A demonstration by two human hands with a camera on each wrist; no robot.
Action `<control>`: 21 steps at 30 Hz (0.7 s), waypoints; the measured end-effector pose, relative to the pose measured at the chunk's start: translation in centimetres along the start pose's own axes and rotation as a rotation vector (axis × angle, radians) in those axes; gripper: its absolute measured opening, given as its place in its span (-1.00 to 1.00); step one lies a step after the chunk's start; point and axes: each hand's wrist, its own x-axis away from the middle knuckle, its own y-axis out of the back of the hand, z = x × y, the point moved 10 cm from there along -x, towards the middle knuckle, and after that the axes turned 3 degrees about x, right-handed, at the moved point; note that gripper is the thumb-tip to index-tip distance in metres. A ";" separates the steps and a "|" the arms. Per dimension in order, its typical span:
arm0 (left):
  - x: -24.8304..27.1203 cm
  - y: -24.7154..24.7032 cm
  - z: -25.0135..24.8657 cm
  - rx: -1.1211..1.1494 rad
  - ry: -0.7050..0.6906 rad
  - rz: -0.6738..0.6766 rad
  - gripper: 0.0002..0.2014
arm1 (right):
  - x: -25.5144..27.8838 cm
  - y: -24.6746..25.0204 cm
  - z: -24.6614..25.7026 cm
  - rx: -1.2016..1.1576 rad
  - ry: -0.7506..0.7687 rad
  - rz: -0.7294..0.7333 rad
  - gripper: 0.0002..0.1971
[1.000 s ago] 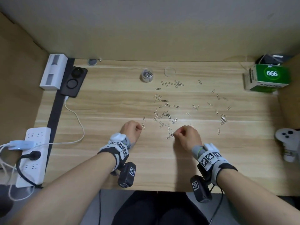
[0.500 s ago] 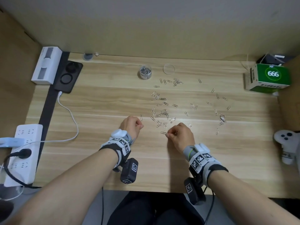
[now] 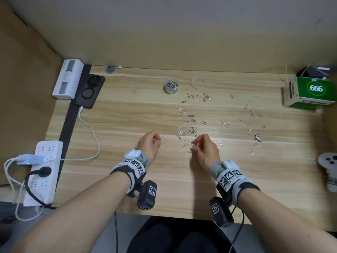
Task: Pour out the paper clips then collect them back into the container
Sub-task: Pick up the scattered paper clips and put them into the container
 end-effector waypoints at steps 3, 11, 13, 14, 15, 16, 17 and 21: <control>-0.6 1.9 2.1 0.227 0.141 -0.055 -0.66 | -0.6 -0.7 0.3 -0.159 -0.038 0.075 -0.72; -1.5 4.0 3.5 0.210 0.245 -0.032 -0.61 | -1.1 -1.2 -0.1 -0.185 -0.197 0.194 -0.81; -1.5 3.7 3.7 0.156 0.316 0.013 -0.68 | -1.1 -1.0 0.0 -0.131 -0.192 0.192 -0.85; -1.6 3.5 3.6 0.107 0.343 0.041 -0.71 | -1.2 -1.0 -0.1 -0.116 -0.187 0.194 -0.87; -1.7 3.2 3.6 0.046 0.364 0.060 -0.75 | -1.3 -1.0 -0.2 -0.094 -0.172 0.196 -0.87; -1.9 3.1 3.4 -0.013 0.364 0.059 -0.79 | -1.5 -1.1 -0.5 -0.062 -0.156 0.198 -0.83; -2.1 3.4 3.2 -0.068 0.330 0.036 -0.84 | -1.6 -1.3 -0.5 -0.022 -0.130 0.216 -0.78; -2.4 2.1 2.3 -0.341 0.126 0.095 -0.75 | -1.1 -1.4 -1.1 0.155 -0.055 0.296 -0.66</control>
